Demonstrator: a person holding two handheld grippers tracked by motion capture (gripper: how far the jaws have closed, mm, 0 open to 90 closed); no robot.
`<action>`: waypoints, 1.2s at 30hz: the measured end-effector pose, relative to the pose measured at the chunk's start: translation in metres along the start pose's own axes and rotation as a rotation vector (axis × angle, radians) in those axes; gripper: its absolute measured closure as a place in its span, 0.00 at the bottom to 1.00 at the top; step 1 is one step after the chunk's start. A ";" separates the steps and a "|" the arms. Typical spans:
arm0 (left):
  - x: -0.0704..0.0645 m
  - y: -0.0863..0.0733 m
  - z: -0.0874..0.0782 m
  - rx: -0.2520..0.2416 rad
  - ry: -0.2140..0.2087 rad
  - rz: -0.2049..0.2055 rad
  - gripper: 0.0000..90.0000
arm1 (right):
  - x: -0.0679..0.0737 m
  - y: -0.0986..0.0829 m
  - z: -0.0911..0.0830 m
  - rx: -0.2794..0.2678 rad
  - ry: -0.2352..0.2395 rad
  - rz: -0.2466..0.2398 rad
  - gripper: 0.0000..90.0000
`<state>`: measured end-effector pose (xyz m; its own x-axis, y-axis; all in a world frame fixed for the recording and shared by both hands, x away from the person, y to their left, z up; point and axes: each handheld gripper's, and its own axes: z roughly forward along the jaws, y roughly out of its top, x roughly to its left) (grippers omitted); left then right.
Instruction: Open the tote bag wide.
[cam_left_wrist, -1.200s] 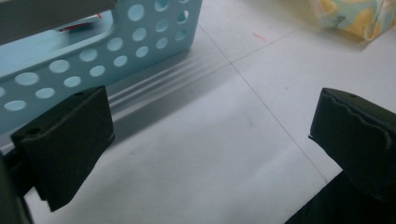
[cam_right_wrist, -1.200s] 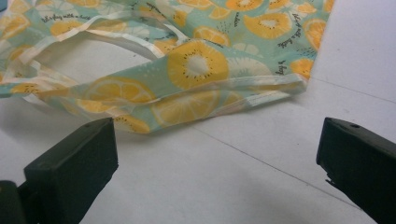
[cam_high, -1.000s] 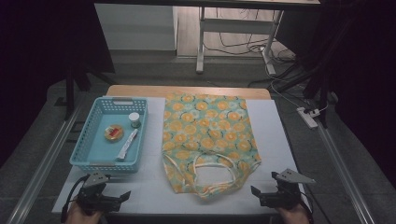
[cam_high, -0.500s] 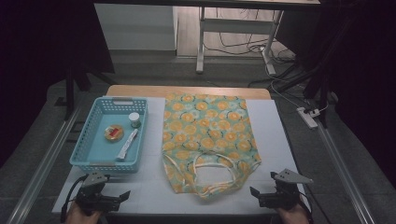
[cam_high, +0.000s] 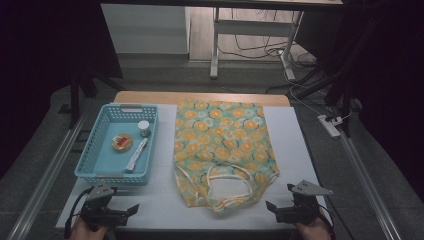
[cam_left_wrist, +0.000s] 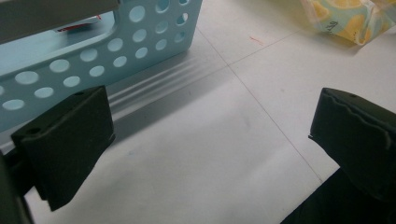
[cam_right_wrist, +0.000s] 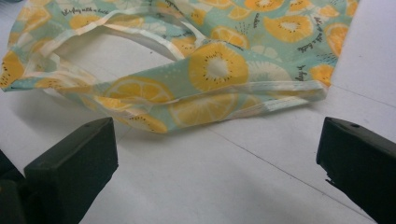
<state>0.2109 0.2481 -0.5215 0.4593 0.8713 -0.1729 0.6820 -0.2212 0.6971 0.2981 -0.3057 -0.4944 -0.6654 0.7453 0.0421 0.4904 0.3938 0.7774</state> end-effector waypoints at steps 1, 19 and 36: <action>0.000 0.000 0.000 0.000 -0.002 -0.002 0.00 | 0.000 0.000 0.001 0.001 0.004 0.002 0.00; 0.001 0.000 0.000 0.000 -0.007 -0.009 0.00 | 0.021 0.020 0.011 0.007 0.060 -0.102 0.00; 0.002 0.000 0.001 0.002 -0.010 -0.014 0.00 | 0.053 0.045 0.032 0.075 0.197 -0.190 0.00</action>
<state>0.2121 0.2498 -0.5223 0.4550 0.8701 -0.1893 0.6895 -0.2097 0.6933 0.3027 -0.2315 -0.4773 -0.8421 0.5386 0.0268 0.3821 0.5608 0.7345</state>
